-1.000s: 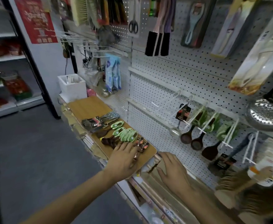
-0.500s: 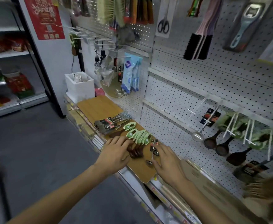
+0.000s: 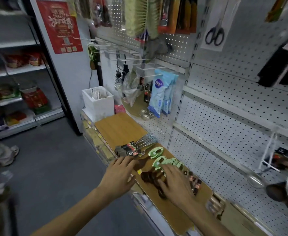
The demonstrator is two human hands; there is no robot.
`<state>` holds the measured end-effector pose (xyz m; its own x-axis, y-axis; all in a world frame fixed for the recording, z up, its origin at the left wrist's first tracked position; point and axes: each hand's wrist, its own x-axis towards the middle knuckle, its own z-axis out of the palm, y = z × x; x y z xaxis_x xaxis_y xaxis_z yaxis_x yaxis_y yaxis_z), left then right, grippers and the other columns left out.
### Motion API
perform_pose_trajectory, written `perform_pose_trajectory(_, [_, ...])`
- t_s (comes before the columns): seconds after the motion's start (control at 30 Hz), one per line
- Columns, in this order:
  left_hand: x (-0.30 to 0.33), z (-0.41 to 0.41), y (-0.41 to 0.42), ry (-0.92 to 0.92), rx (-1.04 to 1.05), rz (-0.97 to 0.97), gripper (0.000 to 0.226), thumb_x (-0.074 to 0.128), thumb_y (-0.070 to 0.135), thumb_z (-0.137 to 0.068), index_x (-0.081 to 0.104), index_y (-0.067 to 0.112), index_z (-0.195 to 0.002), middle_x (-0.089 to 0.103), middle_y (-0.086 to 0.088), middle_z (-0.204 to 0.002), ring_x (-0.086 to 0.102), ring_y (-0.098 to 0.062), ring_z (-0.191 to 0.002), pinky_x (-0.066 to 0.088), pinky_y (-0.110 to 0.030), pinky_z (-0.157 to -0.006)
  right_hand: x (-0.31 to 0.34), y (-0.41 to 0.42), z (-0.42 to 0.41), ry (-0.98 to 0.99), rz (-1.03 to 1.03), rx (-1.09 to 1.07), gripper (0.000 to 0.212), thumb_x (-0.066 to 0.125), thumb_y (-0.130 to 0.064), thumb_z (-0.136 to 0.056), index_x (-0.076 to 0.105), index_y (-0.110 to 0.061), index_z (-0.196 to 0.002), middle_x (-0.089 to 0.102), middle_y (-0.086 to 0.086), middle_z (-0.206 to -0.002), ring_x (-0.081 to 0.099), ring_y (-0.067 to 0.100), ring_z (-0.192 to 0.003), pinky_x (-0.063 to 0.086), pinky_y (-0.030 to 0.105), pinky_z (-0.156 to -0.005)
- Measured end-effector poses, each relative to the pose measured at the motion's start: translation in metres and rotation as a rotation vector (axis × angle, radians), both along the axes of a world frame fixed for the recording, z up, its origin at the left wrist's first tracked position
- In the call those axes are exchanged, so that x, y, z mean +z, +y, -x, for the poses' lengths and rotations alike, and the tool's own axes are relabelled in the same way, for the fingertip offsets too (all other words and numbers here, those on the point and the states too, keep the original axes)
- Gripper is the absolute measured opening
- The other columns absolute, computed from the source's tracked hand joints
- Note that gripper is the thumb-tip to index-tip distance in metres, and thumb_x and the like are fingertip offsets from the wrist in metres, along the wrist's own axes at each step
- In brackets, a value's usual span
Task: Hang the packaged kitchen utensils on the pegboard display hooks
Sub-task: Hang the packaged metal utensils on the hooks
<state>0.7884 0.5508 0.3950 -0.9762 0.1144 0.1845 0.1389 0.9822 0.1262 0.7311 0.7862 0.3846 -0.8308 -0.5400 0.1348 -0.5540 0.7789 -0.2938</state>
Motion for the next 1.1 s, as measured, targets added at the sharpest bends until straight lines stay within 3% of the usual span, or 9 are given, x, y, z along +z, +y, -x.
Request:
perform_pose_trajectory(0.27, [-0.007,0.07,-0.079,-0.074,0.019,0.029,0.049,0.051,0.047,-0.083,0.053,0.028,-0.128,0.057,0.007,-0.127,0.058,-0.018,-0.114,0.049,-0.033,-0.091,-0.009,-0.085,0.078,-0.021,0.025,0.027,0.049,0.053,-0.04,-0.095,0.042,-0.025,-0.14,0.052,-0.009,-0.133,0.049,0.012,-0.121,0.045,0.028,-0.1])
perform_pose_trajectory(0.43, [-0.022,0.106,-0.117,-0.081,-0.022,0.002,0.044,0.054,0.047,-0.081,0.053,0.03,-0.121,0.059,0.01,-0.119,0.06,-0.017,-0.106,0.052,-0.032,-0.085,-0.018,-0.12,0.108,-0.049,-0.002,-0.013,0.051,0.053,-0.042,-0.095,0.04,-0.027,-0.141,0.049,-0.011,-0.138,0.046,0.009,-0.124,0.043,0.027,-0.102])
perform_pose_trajectory(0.73, [-0.059,0.19,-0.206,-0.21,-0.221,0.004,0.051,0.046,0.043,-0.09,0.044,0.027,-0.138,0.049,0.004,-0.138,0.048,-0.023,-0.126,0.042,-0.038,-0.103,-0.049,-0.2,0.146,-0.116,-0.049,-0.217,0.05,0.055,-0.037,-0.093,0.044,-0.023,-0.14,0.053,-0.004,-0.133,0.049,0.017,-0.123,0.044,0.031,-0.102])
perform_pose_trajectory(0.87, [-0.085,0.231,-0.251,-0.243,-0.324,0.044,0.049,0.05,0.039,-0.088,0.047,0.025,-0.135,0.05,0.001,-0.136,0.05,-0.026,-0.123,0.043,-0.041,-0.101,-0.066,-0.245,0.16,-0.161,-0.08,-0.344,0.054,0.052,-0.038,-0.095,0.038,-0.023,-0.145,0.051,-0.004,-0.135,0.047,0.017,-0.125,0.041,0.031,-0.101])
perform_pose_trajectory(1.1, [-0.154,0.301,-0.296,-0.299,-0.387,0.087,0.044,0.053,0.033,-0.09,0.05,0.02,-0.131,0.053,-0.004,-0.134,0.051,-0.03,-0.119,0.042,-0.043,-0.096,-0.124,-0.299,0.2,-0.272,-0.109,-0.477,0.049,0.054,-0.035,-0.094,0.044,-0.017,-0.138,0.053,0.005,-0.133,0.05,0.024,-0.122,0.046,0.035,-0.099])
